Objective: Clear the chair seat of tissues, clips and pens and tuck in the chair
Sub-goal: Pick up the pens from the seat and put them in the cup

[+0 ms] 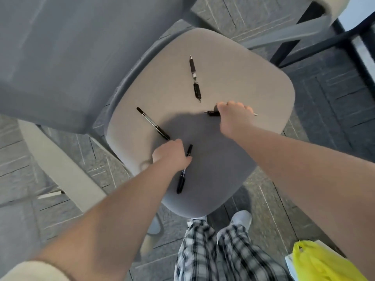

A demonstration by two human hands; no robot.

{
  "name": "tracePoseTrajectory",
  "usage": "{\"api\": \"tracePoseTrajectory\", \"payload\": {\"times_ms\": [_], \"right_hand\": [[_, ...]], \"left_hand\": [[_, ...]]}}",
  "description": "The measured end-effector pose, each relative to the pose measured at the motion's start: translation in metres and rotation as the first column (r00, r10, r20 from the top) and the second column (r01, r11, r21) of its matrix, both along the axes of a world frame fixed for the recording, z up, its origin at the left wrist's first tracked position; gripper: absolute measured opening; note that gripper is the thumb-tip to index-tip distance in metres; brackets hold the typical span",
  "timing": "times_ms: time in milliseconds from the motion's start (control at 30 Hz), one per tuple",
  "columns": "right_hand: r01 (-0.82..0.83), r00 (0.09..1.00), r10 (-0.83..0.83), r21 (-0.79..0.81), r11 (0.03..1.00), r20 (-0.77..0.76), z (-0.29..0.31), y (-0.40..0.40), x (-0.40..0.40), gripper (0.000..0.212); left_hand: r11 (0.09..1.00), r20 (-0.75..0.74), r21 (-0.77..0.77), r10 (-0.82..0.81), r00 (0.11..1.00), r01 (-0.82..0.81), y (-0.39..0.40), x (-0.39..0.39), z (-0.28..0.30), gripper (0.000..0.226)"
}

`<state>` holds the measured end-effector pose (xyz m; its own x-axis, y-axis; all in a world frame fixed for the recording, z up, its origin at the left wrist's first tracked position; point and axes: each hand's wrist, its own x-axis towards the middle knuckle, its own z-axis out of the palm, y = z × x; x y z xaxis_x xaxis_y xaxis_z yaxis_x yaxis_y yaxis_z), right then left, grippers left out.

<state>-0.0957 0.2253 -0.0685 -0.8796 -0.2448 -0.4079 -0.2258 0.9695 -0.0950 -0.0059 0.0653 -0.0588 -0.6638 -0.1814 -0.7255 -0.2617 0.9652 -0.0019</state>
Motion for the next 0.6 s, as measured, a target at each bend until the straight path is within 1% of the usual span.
{"api": "tracePoseTrajectory", "payload": {"times_ms": [100,200,267,400,500,600], "right_hand": [[-0.025,0.999,0.023,0.056,0.998,0.028,-0.002,-0.002,-0.002,0.037],[-0.026,0.998,0.024,0.040,0.999,0.051,0.001,-0.005,-0.008,0.030],[0.010,0.998,-0.009,-0.022,1.000,0.065,0.004,-0.008,-0.012,0.024],[0.133,0.989,-0.117,-0.190,0.973,0.094,0.010,-0.022,-0.029,0.021],[0.189,0.982,-0.180,-0.268,0.945,0.055,0.016,-0.037,-0.044,0.020],[0.281,0.957,-0.287,-0.360,0.889,0.037,0.015,-0.050,-0.053,0.023]], "left_hand": [[0.998,-0.011,0.053,0.032,0.999,-0.031,0.005,-0.004,-0.001,0.033],[0.980,-0.058,0.165,0.124,0.991,-0.113,0.004,-0.009,0.003,0.027],[0.949,-0.135,0.254,0.224,0.965,-0.185,0.000,-0.014,0.009,0.023],[0.921,-0.312,0.267,0.362,0.878,-0.284,-0.017,-0.031,0.018,0.024],[0.873,-0.364,0.268,0.484,0.796,-0.408,-0.034,-0.045,0.016,0.025],[0.819,-0.373,0.262,0.574,0.729,-0.510,-0.048,-0.053,0.008,0.032]]}}
